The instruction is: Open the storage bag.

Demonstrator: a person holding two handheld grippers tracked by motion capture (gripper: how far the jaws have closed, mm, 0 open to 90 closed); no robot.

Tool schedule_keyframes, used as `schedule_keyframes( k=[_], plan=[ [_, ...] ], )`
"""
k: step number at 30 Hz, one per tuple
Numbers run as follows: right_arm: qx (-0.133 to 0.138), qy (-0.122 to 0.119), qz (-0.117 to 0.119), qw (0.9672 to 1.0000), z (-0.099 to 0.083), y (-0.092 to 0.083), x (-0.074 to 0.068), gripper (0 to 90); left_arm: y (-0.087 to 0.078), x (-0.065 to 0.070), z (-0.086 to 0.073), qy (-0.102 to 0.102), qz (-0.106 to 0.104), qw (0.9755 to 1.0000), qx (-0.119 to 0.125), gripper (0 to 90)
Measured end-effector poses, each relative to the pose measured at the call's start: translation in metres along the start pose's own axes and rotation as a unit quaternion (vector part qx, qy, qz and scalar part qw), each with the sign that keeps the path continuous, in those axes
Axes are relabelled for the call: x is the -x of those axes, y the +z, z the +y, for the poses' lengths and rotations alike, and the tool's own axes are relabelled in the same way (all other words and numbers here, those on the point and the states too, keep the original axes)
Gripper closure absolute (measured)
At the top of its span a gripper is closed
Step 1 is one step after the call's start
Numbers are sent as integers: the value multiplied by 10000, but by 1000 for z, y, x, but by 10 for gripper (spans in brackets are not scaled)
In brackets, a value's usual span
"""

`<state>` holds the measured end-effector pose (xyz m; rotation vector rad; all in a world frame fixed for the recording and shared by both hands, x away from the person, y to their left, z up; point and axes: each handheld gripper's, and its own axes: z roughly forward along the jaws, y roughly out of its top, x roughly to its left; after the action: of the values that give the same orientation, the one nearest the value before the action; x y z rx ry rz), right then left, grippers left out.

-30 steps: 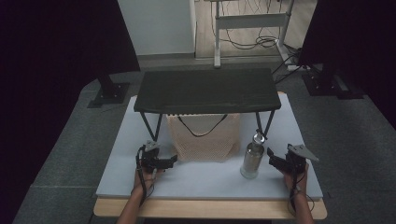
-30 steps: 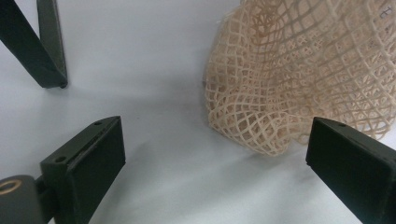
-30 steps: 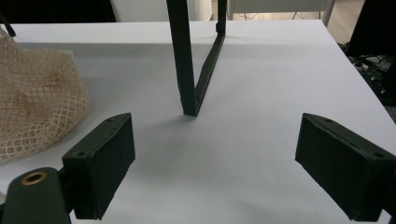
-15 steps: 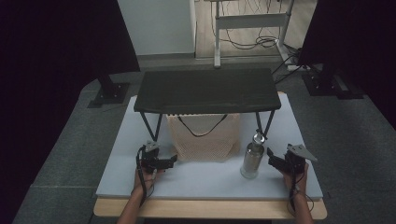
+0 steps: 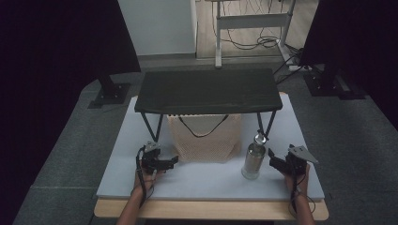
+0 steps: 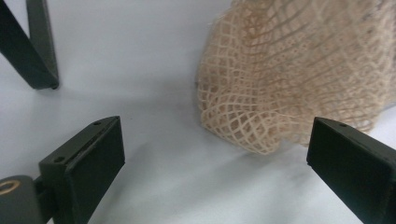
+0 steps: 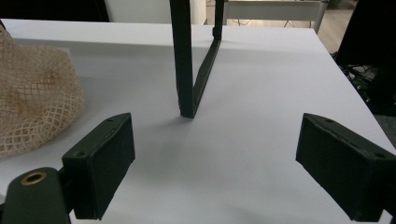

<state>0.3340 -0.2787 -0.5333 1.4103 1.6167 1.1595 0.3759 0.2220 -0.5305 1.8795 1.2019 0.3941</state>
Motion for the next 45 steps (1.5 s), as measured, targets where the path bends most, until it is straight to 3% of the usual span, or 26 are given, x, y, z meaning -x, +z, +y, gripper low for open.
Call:
schedule_keyframes(
  k=[7, 14, 16, 21, 26, 32, 38, 45],
  plan=[
    [84, -12, -4, 10000, -1, -1, 0, 109, -6, -1, -1, -126, -117, 9998, 105, 39],
    [-80, 2, 60, 9999, 1, 2, 1, 108, -16, 7, 6, -148, -312, 9989, 322, 42],
    [-65, 5, 63, 10000, 1, 2, 1, 108, -19, 11, 9, -95, -338, 9987, 376, 42],
    [5, -43, 48, 10000, 0, 0, -1, 109, -33, 33, 27, 401, -481, 9961, 619, 42],
    [-27, -45, 74, 10000, 0, 1, 0, 110, -39, 42, 33, 623, -577, 9938, 715, 43],
    [-203, -121, 80, 9997, 1, 4, -2, 112, -45, 48, 35, 652, -653, 9925, 801, 44],
    [-265, -190, 66, 9994, 2, 6, -3, 111, -57, 58, 38, 922, -816, 9888, 843, 40],
    [-274, -173, 87, 9994, 2, 6, -3, 111, -48, 67, 47, 1152, -859, 9868, 742, 39]
  ],
)
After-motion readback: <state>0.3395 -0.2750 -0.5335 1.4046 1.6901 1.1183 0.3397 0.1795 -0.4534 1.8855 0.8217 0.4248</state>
